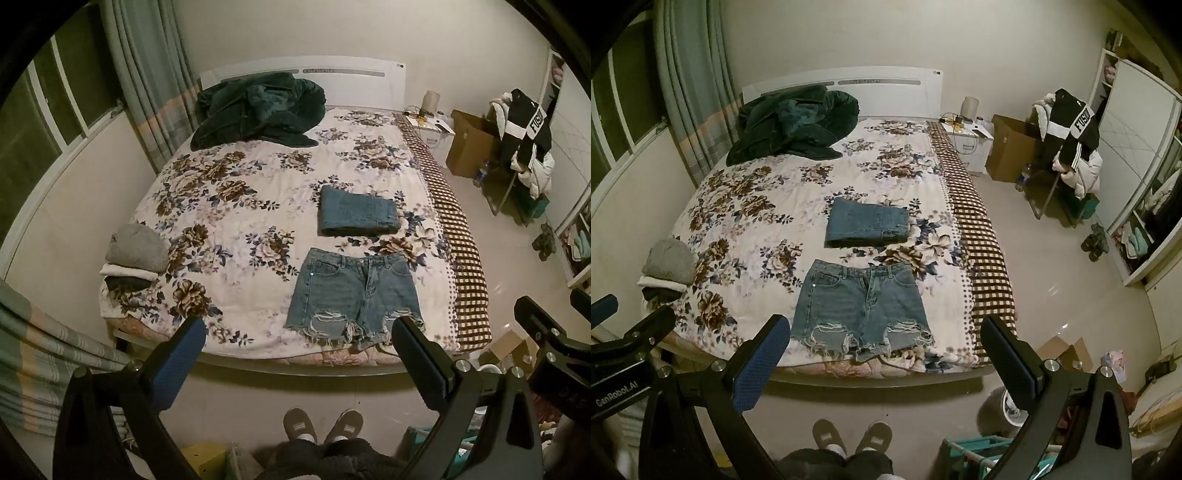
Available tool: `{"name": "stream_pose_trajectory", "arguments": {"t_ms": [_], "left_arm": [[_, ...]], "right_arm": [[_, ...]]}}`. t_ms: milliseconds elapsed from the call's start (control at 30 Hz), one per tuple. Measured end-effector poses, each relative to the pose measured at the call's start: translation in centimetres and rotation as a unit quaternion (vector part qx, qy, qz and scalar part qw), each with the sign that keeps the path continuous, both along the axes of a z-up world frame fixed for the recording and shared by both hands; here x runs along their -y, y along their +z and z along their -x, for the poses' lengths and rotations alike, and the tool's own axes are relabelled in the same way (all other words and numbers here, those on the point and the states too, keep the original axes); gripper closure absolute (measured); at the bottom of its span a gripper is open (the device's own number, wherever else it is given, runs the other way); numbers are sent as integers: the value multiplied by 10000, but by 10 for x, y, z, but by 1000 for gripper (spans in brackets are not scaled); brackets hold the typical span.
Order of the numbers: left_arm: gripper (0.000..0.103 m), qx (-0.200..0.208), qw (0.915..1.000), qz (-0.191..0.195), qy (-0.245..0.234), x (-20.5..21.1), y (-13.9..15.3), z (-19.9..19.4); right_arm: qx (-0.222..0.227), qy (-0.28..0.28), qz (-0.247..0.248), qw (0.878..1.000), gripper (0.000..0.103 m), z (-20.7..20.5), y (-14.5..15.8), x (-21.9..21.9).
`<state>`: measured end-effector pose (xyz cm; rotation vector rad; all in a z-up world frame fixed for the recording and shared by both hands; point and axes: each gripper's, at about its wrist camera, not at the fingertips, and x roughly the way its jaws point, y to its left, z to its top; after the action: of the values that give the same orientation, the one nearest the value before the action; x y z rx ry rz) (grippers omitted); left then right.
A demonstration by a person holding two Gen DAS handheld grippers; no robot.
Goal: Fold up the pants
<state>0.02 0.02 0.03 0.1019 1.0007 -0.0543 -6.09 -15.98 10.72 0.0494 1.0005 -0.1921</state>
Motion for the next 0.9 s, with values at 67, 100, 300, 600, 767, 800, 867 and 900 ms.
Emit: {"name": "stream_pose_trajectory", "arguments": {"t_ms": [67, 100, 300, 600, 767, 800, 867, 900], "left_arm": [[0, 9, 10000, 0, -3, 0, 0, 0], [0, 10, 10000, 9, -6, 0, 0, 1], [0, 21, 10000, 12, -2, 0, 0, 1], [0, 25, 10000, 33, -13, -1, 0, 1], [0, 33, 10000, 38, -6, -1, 0, 1], [0, 37, 10000, 44, -2, -1, 0, 1], [0, 42, 10000, 46, -6, -1, 0, 1], [0, 46, 10000, 43, -5, -1, 0, 1]], "right_arm": [[5, -3, 16, 10000, 0, 1, 1, 0], [-1, 6, 8, 10000, 0, 1, 1, 0], [3, 0, 25, 10000, 0, 3, 3, -1], [7, 10, 29, 10000, 0, 6, 5, -1], [13, 10, 38, 10000, 0, 8, 7, -2], [12, 8, 37, 10000, 0, 8, 7, -2], [14, 10, 40, 10000, 0, 9, 8, -2], [15, 10, 38, 10000, 0, 9, 8, -2]]}}
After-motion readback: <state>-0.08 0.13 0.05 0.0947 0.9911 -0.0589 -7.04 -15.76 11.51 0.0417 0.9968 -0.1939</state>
